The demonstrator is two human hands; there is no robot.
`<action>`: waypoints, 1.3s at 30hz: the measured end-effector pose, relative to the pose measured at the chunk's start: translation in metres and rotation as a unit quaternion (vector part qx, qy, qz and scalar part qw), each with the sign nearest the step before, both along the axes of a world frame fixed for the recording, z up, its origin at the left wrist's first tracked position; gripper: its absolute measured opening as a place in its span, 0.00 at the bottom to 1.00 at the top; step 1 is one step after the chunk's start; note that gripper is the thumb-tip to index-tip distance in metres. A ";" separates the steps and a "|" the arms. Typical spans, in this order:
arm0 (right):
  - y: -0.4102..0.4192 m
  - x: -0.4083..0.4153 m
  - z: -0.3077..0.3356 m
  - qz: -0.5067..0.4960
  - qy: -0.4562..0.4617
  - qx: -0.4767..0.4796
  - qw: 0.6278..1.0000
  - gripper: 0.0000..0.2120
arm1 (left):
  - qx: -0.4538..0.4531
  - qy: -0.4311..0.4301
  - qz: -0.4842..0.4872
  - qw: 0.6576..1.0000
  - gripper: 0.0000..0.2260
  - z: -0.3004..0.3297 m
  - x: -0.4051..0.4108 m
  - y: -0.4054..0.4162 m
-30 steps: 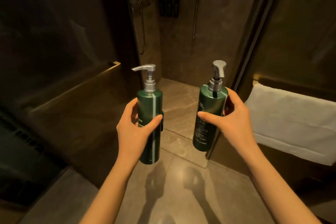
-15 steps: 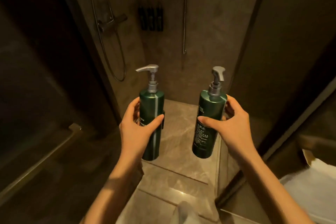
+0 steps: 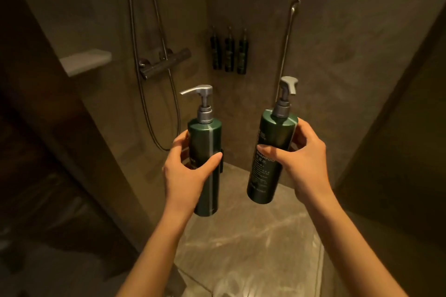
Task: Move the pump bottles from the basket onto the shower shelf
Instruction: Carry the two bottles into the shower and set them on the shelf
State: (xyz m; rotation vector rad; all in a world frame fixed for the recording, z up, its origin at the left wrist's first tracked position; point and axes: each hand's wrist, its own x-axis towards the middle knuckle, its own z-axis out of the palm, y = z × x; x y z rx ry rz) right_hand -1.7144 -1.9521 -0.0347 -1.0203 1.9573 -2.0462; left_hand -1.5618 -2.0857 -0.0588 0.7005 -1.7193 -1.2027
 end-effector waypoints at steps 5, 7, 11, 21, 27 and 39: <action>-0.117 -0.064 0.028 0.076 0.047 -0.017 0.996 0.30 | -0.026 0.031 0.060 0.997 0.28 0.026 -0.054 -0.101; -0.165 -0.086 0.045 0.102 0.065 -0.030 0.992 0.30 | -0.033 0.035 0.080 0.996 0.25 0.042 -0.073 -0.142; -0.250 -0.116 0.075 0.164 0.086 -0.050 0.981 0.31 | -0.051 0.036 0.129 0.990 0.27 0.068 -0.095 -0.205; -0.431 -0.157 0.097 0.362 0.068 -0.070 0.927 0.28 | -0.101 0.047 0.307 0.945 0.27 0.101 -0.103 -0.293; -0.521 -0.161 0.140 0.519 0.039 -0.086 0.849 0.33 | -0.143 0.047 0.447 0.882 0.30 0.140 -0.116 -0.324; -0.631 -0.111 0.200 0.664 0.018 -0.125 0.737 0.30 | -0.184 -0.024 0.612 0.769 0.32 0.189 -0.087 -0.393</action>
